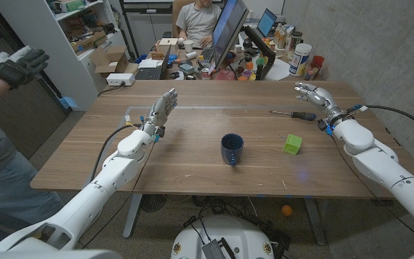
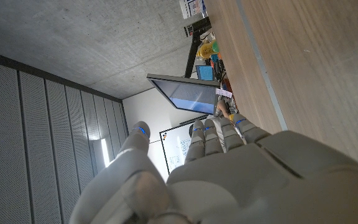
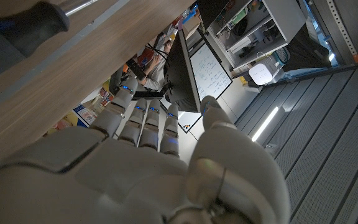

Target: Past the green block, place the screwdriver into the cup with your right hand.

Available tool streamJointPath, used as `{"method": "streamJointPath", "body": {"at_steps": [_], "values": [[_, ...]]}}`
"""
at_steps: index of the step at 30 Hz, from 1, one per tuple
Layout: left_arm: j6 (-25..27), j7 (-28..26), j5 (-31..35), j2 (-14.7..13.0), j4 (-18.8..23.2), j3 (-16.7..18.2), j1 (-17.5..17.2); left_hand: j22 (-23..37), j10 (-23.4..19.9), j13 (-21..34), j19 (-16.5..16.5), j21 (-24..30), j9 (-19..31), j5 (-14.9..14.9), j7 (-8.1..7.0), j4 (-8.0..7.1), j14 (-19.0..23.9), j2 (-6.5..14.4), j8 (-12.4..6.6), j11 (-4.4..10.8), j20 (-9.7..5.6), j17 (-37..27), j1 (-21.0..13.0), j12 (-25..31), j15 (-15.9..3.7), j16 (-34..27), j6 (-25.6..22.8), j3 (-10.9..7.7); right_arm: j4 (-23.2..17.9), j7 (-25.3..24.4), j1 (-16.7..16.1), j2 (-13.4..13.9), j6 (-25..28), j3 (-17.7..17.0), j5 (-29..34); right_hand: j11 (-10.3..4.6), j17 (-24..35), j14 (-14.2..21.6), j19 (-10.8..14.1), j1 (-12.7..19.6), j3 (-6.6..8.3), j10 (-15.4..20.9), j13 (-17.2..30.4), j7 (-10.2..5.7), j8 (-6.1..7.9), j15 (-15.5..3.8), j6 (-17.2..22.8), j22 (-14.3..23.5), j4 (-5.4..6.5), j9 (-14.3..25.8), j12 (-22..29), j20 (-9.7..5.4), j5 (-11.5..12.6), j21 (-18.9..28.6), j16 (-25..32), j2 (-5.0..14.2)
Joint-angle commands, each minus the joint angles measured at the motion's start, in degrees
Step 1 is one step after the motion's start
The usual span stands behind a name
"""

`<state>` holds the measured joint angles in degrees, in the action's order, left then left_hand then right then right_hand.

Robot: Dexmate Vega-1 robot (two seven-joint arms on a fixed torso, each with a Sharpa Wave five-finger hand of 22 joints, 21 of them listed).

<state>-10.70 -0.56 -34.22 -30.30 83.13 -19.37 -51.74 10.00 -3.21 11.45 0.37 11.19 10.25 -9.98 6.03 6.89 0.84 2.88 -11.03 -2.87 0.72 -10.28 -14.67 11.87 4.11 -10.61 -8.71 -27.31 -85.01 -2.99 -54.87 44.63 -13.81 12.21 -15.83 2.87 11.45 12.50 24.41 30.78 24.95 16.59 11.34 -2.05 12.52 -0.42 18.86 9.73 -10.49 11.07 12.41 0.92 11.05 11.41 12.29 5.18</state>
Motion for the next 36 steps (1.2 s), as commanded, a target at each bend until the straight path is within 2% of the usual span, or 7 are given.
{"method": "streamJointPath", "body": {"at_steps": [1, 11, 21, 27, 30, 34, 36], "values": [[0.56, -0.15, -0.31, -0.54, 1.41, 0.14, -0.82, 0.25, -0.12, 0.05, -0.43, -0.13, 0.21, -0.10, 0.22, 0.27, -0.16, 0.34, -0.02, 0.01, 0.45, -0.07, -0.19, -0.03, 0.18, -0.02, -0.68, 0.01, -1.71, -0.74, -0.91, 4.30, 2.80, 0.10, 3.50, -0.18, -0.04, 0.35, -0.03, 1.79, 1.03, 0.34, 0.11, 0.00, 0.13, -0.27, 0.65, 0.19, -0.09, 0.12, 0.04, -0.05, 0.29, -0.09, -0.14, 0.32], [1.59, -0.97, 0.14, -1.21, 3.00, 0.04, -1.40, 0.26, -0.28, 0.01, -0.98, -0.27, 0.22, -0.09, 0.28, 0.28, -0.04, 0.41, -0.07, -0.06, 0.81, -0.07, -0.16, 0.05, 0.18, -0.08, -0.95, 0.06, -3.07, -1.06, -1.69, 7.22, 4.85, -0.15, 5.58, -0.24, -0.20, -0.29, -1.00, 4.11, 2.15, -0.18, 0.13, -0.39, -0.15, -0.52, 0.47, 0.15, -0.34, 0.14, -0.35, -0.11, 0.27, -0.46, -0.61, -0.12], [1.98, -1.39, 0.35, -1.42, 3.81, 0.00, -1.62, 0.27, -0.19, -0.03, -1.15, -0.24, 0.23, -0.09, 0.21, 0.26, -0.06, 0.61, -0.03, -0.15, 0.96, -0.08, -0.14, 0.03, 0.23, -0.08, -1.02, 0.07, -3.98, -1.21, -1.21, 9.95, 7.34, 0.95, 9.51, -0.16, -0.22, -2.30, -2.87, 6.27, 3.06, -1.45, 0.18, -0.40, -0.56, -0.24, 0.03, 0.12, -0.08, 0.20, -0.92, -0.45, 0.14, -0.91, -1.33, -1.53], [2.37, -1.41, 0.37, -1.53, 4.28, -0.16, -1.73, 0.27, -0.23, -0.04, -1.35, -0.27, 0.24, -0.09, 0.27, 0.26, -0.14, 0.66, 0.00, -0.13, 1.13, -0.08, -0.13, 0.06, 0.25, -0.06, -0.98, 0.09, -5.40, -1.35, -0.97, 11.16, 10.46, 1.62, 11.40, -0.21, -0.20, -3.18, -3.66, 6.83, 3.29, -1.72, 0.19, -0.43, -0.66, -0.28, -0.10, 0.12, -0.04, 0.21, -0.99, -0.34, 0.12, -1.06, -1.57, -2.02], [2.59, -1.66, 0.39, -1.59, 4.60, -0.16, -1.93, 0.27, -0.19, -0.05, -1.52, -0.31, 0.24, -0.08, 0.34, 0.25, -0.10, 0.69, 0.00, -0.04, 1.20, -0.08, -0.12, 0.04, 0.30, -0.08, -1.03, 0.10, -6.43, -1.50, -0.83, 11.90, 12.19, 2.09, 12.79, -0.90, -0.24, -3.76, -4.27, 7.98, 3.71, -2.29, 0.21, -0.73, -0.85, -0.20, -0.55, 0.11, -0.26, 0.23, -1.16, -0.33, 0.12, -1.07, -1.64, -2.54], [2.44, -2.39, 0.72, -1.55, 4.98, -0.02, -2.17, 0.27, -0.13, -0.06, -1.78, -0.36, 0.24, -0.07, 0.34, 0.24, -0.52, 0.75, 0.00, -0.03, 1.18, -0.09, -0.10, 0.03, 0.44, 0.07, -1.06, 0.12, -7.06, -0.99, -0.16, 12.58, 13.83, 2.91, 14.18, -0.54, -0.27, -4.04, -4.58, 8.93, 3.99, -2.50, 0.22, -1.05, -0.95, -0.35, -0.86, 0.09, -0.40, 0.24, -1.18, -0.40, 0.14, -1.03, -1.62, -3.18], [2.34, -2.68, 0.94, -1.62, 5.27, 0.06, -2.26, 0.28, -0.02, -0.06, -2.14, -0.46, 0.24, -0.06, 0.36, 0.24, -0.78, 0.77, 0.02, -0.08, 1.12, -0.09, -0.08, -0.01, 0.46, 0.16, -1.06, 0.13, -7.70, -0.78, 0.14, 12.97, 15.19, 3.33, 15.00, -0.93, -0.30, -4.26, -4.77, 9.78, 4.24, -2.74, 0.23, -1.14, -0.97, -0.36, -0.99, 0.08, -0.48, 0.25, -1.22, -0.32, 0.21, -0.98, -1.60, -3.63]]}}
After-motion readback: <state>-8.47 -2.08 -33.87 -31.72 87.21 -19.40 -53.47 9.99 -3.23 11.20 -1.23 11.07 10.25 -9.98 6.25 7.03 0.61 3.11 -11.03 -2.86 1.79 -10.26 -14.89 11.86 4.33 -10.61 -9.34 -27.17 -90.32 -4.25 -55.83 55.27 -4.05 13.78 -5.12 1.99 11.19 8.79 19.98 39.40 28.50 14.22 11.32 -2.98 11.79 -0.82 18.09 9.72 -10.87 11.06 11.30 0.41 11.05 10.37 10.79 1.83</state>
